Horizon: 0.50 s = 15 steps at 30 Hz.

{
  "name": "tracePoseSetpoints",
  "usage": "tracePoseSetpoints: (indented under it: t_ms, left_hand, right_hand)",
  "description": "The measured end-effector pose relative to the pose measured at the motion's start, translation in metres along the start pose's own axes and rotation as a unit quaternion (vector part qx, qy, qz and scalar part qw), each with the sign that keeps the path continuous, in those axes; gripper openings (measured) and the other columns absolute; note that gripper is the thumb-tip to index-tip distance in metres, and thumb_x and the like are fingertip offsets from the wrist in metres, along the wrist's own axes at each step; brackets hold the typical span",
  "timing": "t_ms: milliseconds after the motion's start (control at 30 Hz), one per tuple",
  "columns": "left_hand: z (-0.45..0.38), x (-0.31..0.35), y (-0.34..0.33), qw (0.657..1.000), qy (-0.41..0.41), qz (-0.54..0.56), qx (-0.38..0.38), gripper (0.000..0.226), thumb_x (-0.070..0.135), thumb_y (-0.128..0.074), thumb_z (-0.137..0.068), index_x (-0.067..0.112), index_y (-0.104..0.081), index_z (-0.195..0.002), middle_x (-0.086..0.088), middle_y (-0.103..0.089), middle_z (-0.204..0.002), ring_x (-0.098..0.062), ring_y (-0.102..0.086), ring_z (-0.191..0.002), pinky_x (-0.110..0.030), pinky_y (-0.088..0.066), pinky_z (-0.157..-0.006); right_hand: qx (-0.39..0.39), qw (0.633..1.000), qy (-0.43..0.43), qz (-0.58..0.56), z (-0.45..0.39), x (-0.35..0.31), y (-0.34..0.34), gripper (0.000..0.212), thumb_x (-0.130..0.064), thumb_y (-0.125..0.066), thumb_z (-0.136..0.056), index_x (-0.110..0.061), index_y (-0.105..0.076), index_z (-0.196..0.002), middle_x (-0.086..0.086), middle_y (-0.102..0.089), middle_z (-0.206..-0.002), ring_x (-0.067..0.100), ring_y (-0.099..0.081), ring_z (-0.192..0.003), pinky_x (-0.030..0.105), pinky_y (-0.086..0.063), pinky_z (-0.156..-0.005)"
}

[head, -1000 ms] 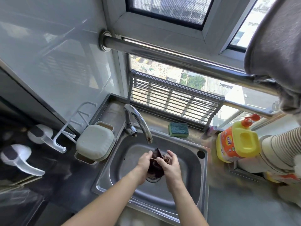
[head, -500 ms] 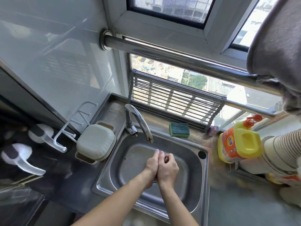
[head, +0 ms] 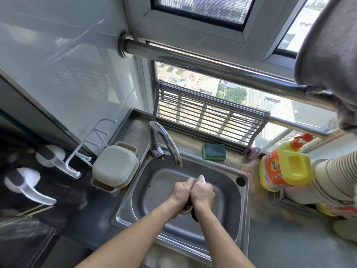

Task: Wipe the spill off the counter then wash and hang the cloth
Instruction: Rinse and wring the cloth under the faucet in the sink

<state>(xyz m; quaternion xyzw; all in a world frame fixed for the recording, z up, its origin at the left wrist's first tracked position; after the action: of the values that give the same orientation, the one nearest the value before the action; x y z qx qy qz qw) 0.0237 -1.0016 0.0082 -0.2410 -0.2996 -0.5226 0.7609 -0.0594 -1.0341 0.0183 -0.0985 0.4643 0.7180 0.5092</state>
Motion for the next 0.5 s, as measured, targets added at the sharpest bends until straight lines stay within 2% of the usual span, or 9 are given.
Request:
tracePoseSetpoints:
  t_ms: [67,133,200,233,267,333,400,433,500]
  left_hand:
    - [-0.003,-0.003,0.006,0.998,-0.032,-0.046,0.005,0.043,0.042,-0.055,-0.101,0.019,-0.055,-0.066,0.008,-0.057,-0.057,-0.015,-0.052,-0.058,-0.026,-0.041,-0.054]
    - [-0.008,-0.004,0.017,0.992,-0.064,-0.095,0.060,0.041,0.046,-0.051,-0.103,0.020,-0.047,-0.071,0.008,-0.052,-0.063,-0.018,-0.050,-0.067,-0.034,-0.041,-0.064]
    - [-0.013,-0.005,0.027,0.989,-0.049,-0.091,0.104,0.039,0.051,-0.042,-0.105,0.017,-0.051,-0.087,0.003,-0.057,-0.084,-0.021,-0.054,-0.085,-0.037,-0.046,-0.081]
    - [-0.016,-0.006,0.030,0.992,-0.030,-0.063,0.107,0.042,0.054,-0.037,-0.105,0.016,-0.054,-0.096,0.000,-0.059,-0.096,-0.022,-0.056,-0.094,-0.036,-0.045,-0.089]
    - [-0.016,-0.007,0.030,0.995,-0.002,-0.017,0.096,0.048,0.058,-0.033,-0.104,0.016,-0.056,-0.098,-0.005,-0.061,-0.103,-0.023,-0.059,-0.098,-0.035,-0.046,-0.092]
    - [-0.015,-0.009,0.025,0.992,0.043,0.094,0.069,0.059,0.067,-0.031,-0.100,0.017,-0.059,-0.087,-0.011,-0.068,-0.097,-0.026,-0.065,-0.087,-0.034,-0.051,-0.079]
    - [-0.012,-0.008,0.013,0.984,0.067,0.163,0.020,0.075,0.073,-0.026,-0.097,0.011,-0.069,-0.092,-0.015,-0.075,-0.096,-0.029,-0.072,-0.086,-0.032,-0.055,-0.074]
    - [-0.010,-0.006,0.006,0.980,0.066,0.187,-0.002,0.080,0.072,-0.023,-0.098,0.009,-0.073,-0.094,-0.014,-0.076,-0.094,-0.027,-0.073,-0.086,-0.030,-0.056,-0.073]
    - [-0.006,-0.005,-0.003,0.977,0.055,0.204,-0.020,0.080,0.064,-0.017,-0.103,0.009,-0.072,-0.087,-0.009,-0.075,-0.082,-0.019,-0.072,-0.077,-0.025,-0.055,-0.067]
  right_hand:
    - [-0.047,0.994,-0.082,-0.048,-0.007,0.005,-0.002,0.065,-0.050,-0.028,-0.104,-0.001,-0.068,-0.122,0.024,-0.065,-0.129,0.041,-0.057,-0.124,0.040,-0.043,-0.105]
    - [-0.069,0.982,-0.147,-0.094,-0.021,0.017,-0.008,0.080,-0.064,-0.028,-0.089,-0.003,-0.069,-0.121,0.021,-0.069,-0.123,0.040,-0.064,-0.113,0.045,-0.048,-0.106]
    - [-0.112,0.954,-0.198,-0.196,-0.036,0.032,-0.017,0.081,-0.072,-0.047,-0.073,-0.009,-0.066,-0.118,0.018,-0.072,-0.116,0.038,-0.071,-0.098,0.055,-0.056,-0.094]
    - [-0.141,0.937,-0.209,-0.241,-0.033,0.033,-0.017,0.076,-0.071,-0.058,-0.071,-0.012,-0.064,-0.117,0.017,-0.073,-0.114,0.038,-0.073,-0.094,0.056,-0.058,-0.088]
    - [-0.171,0.930,-0.192,-0.264,-0.024,0.027,-0.016,0.066,-0.066,-0.064,-0.075,-0.015,-0.063,-0.115,0.017,-0.073,-0.112,0.037,-0.073,-0.093,0.055,-0.059,-0.085]
    - [-0.208,0.941,-0.086,-0.254,-0.007,0.014,-0.016,0.047,-0.056,-0.065,-0.086,-0.020,-0.061,-0.116,0.012,-0.072,-0.113,0.032,-0.072,-0.100,0.051,-0.059,-0.090]
    - [-0.206,0.962,0.042,-0.177,0.009,0.013,-0.024,0.049,-0.057,-0.062,-0.086,-0.027,-0.059,-0.124,0.004,-0.066,-0.122,0.023,-0.066,-0.111,0.045,-0.052,-0.102]
    - [-0.178,0.971,0.088,-0.133,0.013,0.015,-0.029,0.046,-0.057,-0.062,-0.087,-0.028,-0.060,-0.123,0.002,-0.064,-0.120,0.020,-0.063,-0.110,0.039,-0.050,-0.101]
    - [-0.081,0.985,0.129,-0.078,0.015,0.017,-0.030,0.030,-0.050,-0.061,-0.094,-0.023,-0.065,-0.105,0.003,-0.067,-0.106,0.023,-0.064,-0.102,0.031,-0.046,-0.086]
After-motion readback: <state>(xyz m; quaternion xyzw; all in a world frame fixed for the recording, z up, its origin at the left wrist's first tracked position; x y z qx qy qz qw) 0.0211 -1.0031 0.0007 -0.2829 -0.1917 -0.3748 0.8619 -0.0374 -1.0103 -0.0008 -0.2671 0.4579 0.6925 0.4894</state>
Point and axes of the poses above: each hand's wrist, its own z-axis away from the middle knuckle, its own y-axis out of the back of the hand, x = y × z, the point moved 2 cm from there along -z, towards the middle knuckle
